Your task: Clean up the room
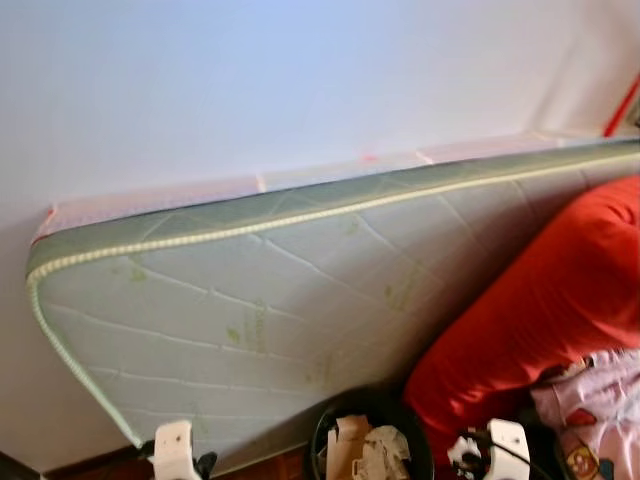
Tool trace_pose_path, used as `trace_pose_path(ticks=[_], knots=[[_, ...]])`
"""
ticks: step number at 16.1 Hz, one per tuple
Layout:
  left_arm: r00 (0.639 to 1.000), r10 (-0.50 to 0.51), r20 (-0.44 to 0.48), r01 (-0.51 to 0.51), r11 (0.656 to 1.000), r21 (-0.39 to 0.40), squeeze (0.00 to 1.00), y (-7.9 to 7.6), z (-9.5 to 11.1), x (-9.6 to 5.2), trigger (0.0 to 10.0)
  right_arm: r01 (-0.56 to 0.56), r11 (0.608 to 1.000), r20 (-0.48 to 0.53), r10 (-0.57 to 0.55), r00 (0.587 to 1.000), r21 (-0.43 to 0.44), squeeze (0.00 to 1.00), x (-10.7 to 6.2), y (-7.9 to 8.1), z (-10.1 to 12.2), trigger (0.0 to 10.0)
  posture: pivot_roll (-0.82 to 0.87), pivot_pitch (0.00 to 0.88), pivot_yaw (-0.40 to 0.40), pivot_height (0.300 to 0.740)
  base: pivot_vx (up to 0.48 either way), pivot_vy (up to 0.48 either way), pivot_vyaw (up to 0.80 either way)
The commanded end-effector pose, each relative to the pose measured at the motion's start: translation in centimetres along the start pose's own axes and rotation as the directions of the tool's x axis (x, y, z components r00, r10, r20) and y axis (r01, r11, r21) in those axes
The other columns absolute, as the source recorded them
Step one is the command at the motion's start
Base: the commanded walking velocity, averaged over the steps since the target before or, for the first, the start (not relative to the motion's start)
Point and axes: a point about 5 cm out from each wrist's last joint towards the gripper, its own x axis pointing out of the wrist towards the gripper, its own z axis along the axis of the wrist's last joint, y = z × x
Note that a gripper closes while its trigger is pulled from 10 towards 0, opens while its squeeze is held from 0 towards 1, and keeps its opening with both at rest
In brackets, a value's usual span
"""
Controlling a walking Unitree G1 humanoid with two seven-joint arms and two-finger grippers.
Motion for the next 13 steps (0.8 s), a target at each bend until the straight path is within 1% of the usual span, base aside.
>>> trace_pose_path(ticks=[1,2,3,4,5,6,7,8,9,10,11,12,13], knots=[[1.0,-0.002,0.025,0.003,1.0,-0.024,0.0,-0.2,0.2,0.0,10.0,-0.029,1.0,0.054,0.029,0.998,-0.011,0.0,0.4,0.9,1.3,10.0,0.0,0.042,-0.047,0.74,0.0,0.0,0.0],[0.998,0.001,0.067,0.001,0.999,-0.038,0.0,-0.1,0.5,0.0,10.0,-0.066,0.997,0.113,0.069,0.991,-0.027,0.0,0.9,2.5,2.7,10.0,-0.01,0.058,-0.045,0.74,0.0,0.0,0.0],[0.997,0.003,0.08,0.0,0.999,-0.036,0.0,-0.1,0.6,-0.1,10.0,-0.08,0.996,0.143,0.083,0.986,-0.026,0.0,1.0,3.0,3.5,10.0,0.0,0.062,-0.045,0.74,0.0,0.0,0.0],[0.989,-0.002,0.147,0.008,0.999,-0.037,0.0,-0.4,1.9,0.1,10.0,-0.107,0.994,0.206,0.111,0.972,-0.031,0.0,1.2,3.8,5.2,10.0,0.0,0.073,-0.048,0.74,0.0,0.0,0.0],[0.93,-0.038,0.367,0.05,0.999,-0.022,0.0,-1.8,7.2,0.6,10.0,-0.155,0.986,0.309,0.167,0.936,-0.063,0.0,1.4,5.1,8.1,10.0,0.0,0.092,-0.053,0.74,0.0,0.0,0.0],[0.907,-0.049,0.419,0.063,0.998,-0.019,0.0,-2.2,8.3,0.6,10.0,-0.172,0.982,0.342,0.19,0.92,-0.083,0.0,1.3,5.6,9.1,10.0,0.02,0.124,-0.065,0.74,0.0,0.0,0.0],[0.901,-0.059,0.43,0.073,0.997,-0.016,0.0,-2.4,8.6,0.5,10.0,-0.175,0.98,0.356,0.198,0.913,-0.096,0.0,1.3,6.0,9.5,10.0,0.02,0.131,-0.067,0.74,0.0,0.0,0.0],[0.889,-0.087,0.45,0.094,0.996,0.007,0.0,-2.9,9.1,0.5,10.0,-0.169,0.978,0.374,0.203,0.905,-0.122,0.0,1.3,6.5,10.1,10.0,0.03,0.159,-0.073,0.74,0.0,0.0,0.0],[0.878,-0.11,0.466,0.108,0.994,0.03,0.0,-3.2,9.3,0.4,10.0,-0.155,0.979,0.379,0.195,0.905,-0.135,0.0,1.3,6.6,10.5,10.0,0.04,0.18,-0.072,0.74,0.0,0.0,0.0],[0.875,-0.121,0.469,0.114,0.993,0.042,0.0,-3.5,9.3,0.4,10.0,-0.143,0.979,0.371,0.189,0.909,-0.148,0.0,1.4,6.4,10.5,10.0,0.05,0.202,-0.072,0.74,0.0,0.0,0.0],[0.862,-0.137,0.489,0.126,0.99,0.055,0.0,-3.8,9.4,0.2,10.0,-0.119,0.983,0.365,0.162,0.917,-0.136,0.0,1.4,5.9,10.5,10.0,0.08,0.238,-0.07,0.74,0.0,0.0,0.0],[0.854,-0.142,0.5,0.13,0.99,0.059,0.0,-3.9,9.5,0.1,10.0,-0.113,0.986,0.365,0.152,0.918,-0.126,0.0,1.4,5.7,10.5,10.0,0.08,0.247,-0.071,0.74,0.0,0.0,0.0],[0.838,-0.189,0.512,0.158,0.982,0.104,0.0,-4.2,9.5,-0.2,10.0,-0.077,0.993,0.355,0.103,0.929,-0.086,0.0,1.4,5.0,10.2,10.0,0.09,0.292,-0.077,0.74,0.0,0.0,0.0]])
